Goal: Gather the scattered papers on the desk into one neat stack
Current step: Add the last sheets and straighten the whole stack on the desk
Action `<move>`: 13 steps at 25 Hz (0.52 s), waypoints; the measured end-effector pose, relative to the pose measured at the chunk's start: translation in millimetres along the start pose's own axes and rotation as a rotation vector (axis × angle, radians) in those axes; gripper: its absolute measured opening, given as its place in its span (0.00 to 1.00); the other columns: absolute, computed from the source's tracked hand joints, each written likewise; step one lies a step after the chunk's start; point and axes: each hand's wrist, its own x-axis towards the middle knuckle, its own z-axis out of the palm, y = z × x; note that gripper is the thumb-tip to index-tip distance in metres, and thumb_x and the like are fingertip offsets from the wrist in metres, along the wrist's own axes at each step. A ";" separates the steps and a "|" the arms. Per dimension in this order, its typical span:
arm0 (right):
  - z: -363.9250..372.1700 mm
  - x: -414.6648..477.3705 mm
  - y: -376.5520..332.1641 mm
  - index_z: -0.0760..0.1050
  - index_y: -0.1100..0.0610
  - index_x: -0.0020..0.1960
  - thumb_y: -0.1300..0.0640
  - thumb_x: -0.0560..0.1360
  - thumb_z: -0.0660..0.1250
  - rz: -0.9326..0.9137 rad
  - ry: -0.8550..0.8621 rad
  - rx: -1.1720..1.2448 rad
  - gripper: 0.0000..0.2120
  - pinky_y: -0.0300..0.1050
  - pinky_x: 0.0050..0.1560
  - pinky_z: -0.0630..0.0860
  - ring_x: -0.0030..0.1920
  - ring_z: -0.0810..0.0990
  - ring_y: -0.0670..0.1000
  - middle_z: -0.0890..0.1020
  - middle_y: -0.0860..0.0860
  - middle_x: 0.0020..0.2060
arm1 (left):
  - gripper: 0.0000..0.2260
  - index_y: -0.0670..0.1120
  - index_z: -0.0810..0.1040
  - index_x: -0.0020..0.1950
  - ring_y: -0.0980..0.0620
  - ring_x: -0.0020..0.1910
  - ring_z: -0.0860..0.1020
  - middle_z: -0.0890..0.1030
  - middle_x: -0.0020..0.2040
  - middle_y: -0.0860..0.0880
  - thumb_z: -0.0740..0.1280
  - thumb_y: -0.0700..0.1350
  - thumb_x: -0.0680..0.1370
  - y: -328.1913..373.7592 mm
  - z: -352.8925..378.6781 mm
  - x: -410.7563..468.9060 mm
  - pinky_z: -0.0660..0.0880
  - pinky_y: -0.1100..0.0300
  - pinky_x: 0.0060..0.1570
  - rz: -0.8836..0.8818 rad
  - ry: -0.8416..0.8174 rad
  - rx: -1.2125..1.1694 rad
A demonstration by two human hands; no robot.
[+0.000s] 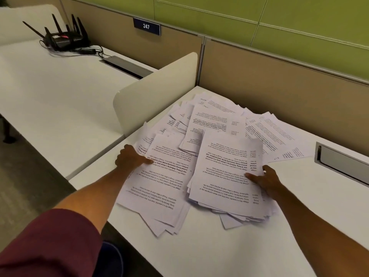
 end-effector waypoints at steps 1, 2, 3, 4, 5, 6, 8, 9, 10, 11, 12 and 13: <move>0.4 -0.2 0.4 0.71 0.62 0.62 0.57 0.68 0.79 -0.002 0.001 0.005 0.28 0.63 0.57 0.79 0.56 0.81 0.64 0.80 0.61 0.61 | 0.44 0.41 0.67 0.66 0.39 0.62 0.75 0.75 0.63 0.40 0.82 0.57 0.57 -1.6 -1.8 1.4 0.74 0.48 0.58 0.033 -0.046 -0.049; 1.2 -0.9 0.7 0.71 0.62 0.63 0.57 0.68 0.78 -0.005 0.001 0.007 0.28 0.62 0.56 0.79 0.56 0.81 0.64 0.80 0.61 0.61 | 0.41 0.41 0.70 0.64 0.40 0.60 0.76 0.77 0.61 0.41 0.82 0.54 0.57 -3.9 -4.8 2.2 0.75 0.49 0.58 0.075 -0.103 -0.106; 1.8 -1.9 0.8 0.71 0.62 0.63 0.57 0.68 0.78 -0.007 0.001 0.008 0.28 0.61 0.56 0.80 0.56 0.81 0.63 0.80 0.61 0.61 | 0.38 0.42 0.72 0.63 0.40 0.58 0.77 0.79 0.60 0.42 0.83 0.51 0.57 -6.0 -7.7 3.1 0.76 0.48 0.58 0.127 -0.158 -0.150; 2.1 -2.7 0.6 0.71 0.62 0.63 0.57 0.68 0.78 -0.007 0.002 0.011 0.28 0.60 0.56 0.80 0.56 0.81 0.63 0.80 0.61 0.61 | 0.37 0.43 0.73 0.61 0.41 0.57 0.78 0.80 0.59 0.43 0.83 0.50 0.57 -7.2 -9.7 2.3 0.76 0.48 0.57 0.181 -0.201 -0.164; 2.2 -3.5 0.5 0.71 0.62 0.63 0.57 0.68 0.78 -0.007 0.003 0.015 0.28 0.59 0.55 0.80 0.55 0.81 0.63 0.80 0.60 0.61 | 0.37 0.43 0.74 0.61 0.42 0.56 0.78 0.80 0.58 0.43 0.83 0.49 0.57 -6.9 -10.6 0.0 0.76 0.48 0.57 0.221 -0.240 -0.166; 2.0 -4.5 0.4 0.71 0.61 0.63 0.56 0.68 0.78 -0.005 0.001 0.017 0.28 0.58 0.53 0.81 0.55 0.82 0.62 0.80 0.60 0.61 | 0.37 0.42 0.74 0.60 0.42 0.55 0.78 0.80 0.57 0.43 0.84 0.48 0.56 -5.9 -10.4 -3.4 0.77 0.48 0.57 0.240 -0.285 -0.188; 0.5 -7.3 1.5 0.71 0.60 0.62 0.56 0.67 0.79 -0.007 -0.024 0.032 0.28 0.53 0.45 0.82 0.50 0.83 0.60 0.81 0.58 0.58 | 0.36 0.41 0.76 0.59 0.43 0.54 0.80 0.82 0.54 0.44 0.84 0.46 0.55 -4.3 -6.5 -11.2 0.78 0.47 0.56 0.245 -0.390 -0.295; -0.9 -8.6 2.4 0.70 0.59 0.61 0.56 0.67 0.79 -0.013 -0.048 0.045 0.28 0.49 0.40 0.82 0.47 0.84 0.57 0.81 0.57 0.57 | 0.32 0.41 0.77 0.57 0.43 0.51 0.82 0.84 0.52 0.44 0.84 0.45 0.56 -3.5 -2.3 -16.2 0.80 0.47 0.54 0.249 -0.443 -0.368; -2.6 -10.0 3.3 0.70 0.58 0.61 0.56 0.66 0.80 -0.024 -0.071 0.053 0.29 0.44 0.34 0.82 0.44 0.84 0.54 0.82 0.56 0.55 | 0.28 0.42 0.79 0.55 0.44 0.47 0.84 0.85 0.50 0.43 0.84 0.43 0.57 -1.6 1.4 -22.4 0.81 0.47 0.50 0.248 -0.493 -0.452; -4.1 -10.9 4.2 0.69 0.58 0.61 0.57 0.66 0.80 -0.035 -0.090 0.056 0.28 0.40 0.30 0.80 0.42 0.84 0.52 0.82 0.55 0.54 | 0.25 0.43 0.80 0.53 0.45 0.44 0.85 0.86 0.49 0.43 0.83 0.41 0.59 2.6 4.6 -29.1 0.82 0.49 0.46 0.236 -0.545 -0.537; -5.5 -11.3 5.1 0.69 0.58 0.61 0.57 0.67 0.79 -0.043 -0.102 0.057 0.28 0.38 0.28 0.79 0.41 0.84 0.50 0.82 0.55 0.53 | 0.22 0.43 0.81 0.53 0.46 0.43 0.85 0.86 0.49 0.42 0.81 0.39 0.61 8.0 7.7 -36.1 0.83 0.51 0.42 0.219 -0.595 -0.602; -6.1 -11.2 5.6 0.69 0.58 0.60 0.58 0.67 0.79 -0.046 -0.107 0.064 0.27 0.37 0.27 0.79 0.41 0.84 0.50 0.81 0.54 0.53 | 0.21 0.42 0.80 0.54 0.47 0.43 0.85 0.85 0.50 0.42 0.80 0.37 0.63 13.8 10.2 -42.3 0.82 0.53 0.40 0.204 -0.638 -0.631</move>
